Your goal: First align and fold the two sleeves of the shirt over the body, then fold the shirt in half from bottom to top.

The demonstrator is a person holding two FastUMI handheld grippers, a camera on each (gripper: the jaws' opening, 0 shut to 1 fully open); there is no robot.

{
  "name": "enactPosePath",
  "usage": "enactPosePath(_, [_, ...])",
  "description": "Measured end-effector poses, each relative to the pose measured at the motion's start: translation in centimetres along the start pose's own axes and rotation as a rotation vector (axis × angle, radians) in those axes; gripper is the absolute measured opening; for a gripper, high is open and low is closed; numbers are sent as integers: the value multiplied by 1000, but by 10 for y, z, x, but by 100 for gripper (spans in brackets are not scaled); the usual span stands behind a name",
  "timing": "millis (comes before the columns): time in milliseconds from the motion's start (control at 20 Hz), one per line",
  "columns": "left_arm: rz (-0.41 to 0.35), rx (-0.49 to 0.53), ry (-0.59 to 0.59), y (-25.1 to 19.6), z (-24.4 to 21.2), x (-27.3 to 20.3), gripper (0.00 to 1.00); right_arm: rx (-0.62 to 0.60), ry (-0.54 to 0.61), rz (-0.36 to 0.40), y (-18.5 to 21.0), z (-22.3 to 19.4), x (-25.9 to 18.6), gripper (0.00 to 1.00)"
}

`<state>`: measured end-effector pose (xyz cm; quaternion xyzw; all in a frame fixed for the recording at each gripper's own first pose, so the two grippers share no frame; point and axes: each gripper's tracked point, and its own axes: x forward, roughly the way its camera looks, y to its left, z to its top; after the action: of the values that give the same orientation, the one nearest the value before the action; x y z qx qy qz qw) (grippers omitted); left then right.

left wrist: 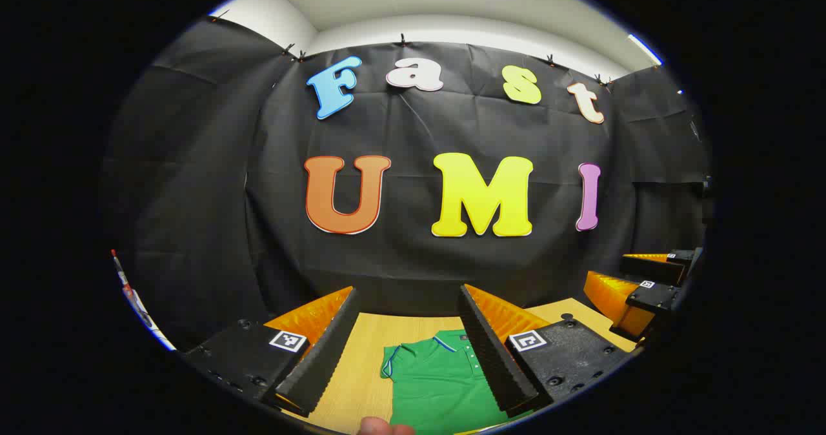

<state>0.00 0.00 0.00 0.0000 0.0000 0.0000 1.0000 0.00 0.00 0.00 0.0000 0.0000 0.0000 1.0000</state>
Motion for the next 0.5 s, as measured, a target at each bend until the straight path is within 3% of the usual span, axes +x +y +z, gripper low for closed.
enactPosePath(100, [-5, -4, 7, -3, -1, 3, 98, -5, 14, -14, -9, -3, 3, 94])
enactPosePath(500, [-14, 13, 40, -22, -11, 9, 98, 17, 47, -51, -46, -17, 14, 92])
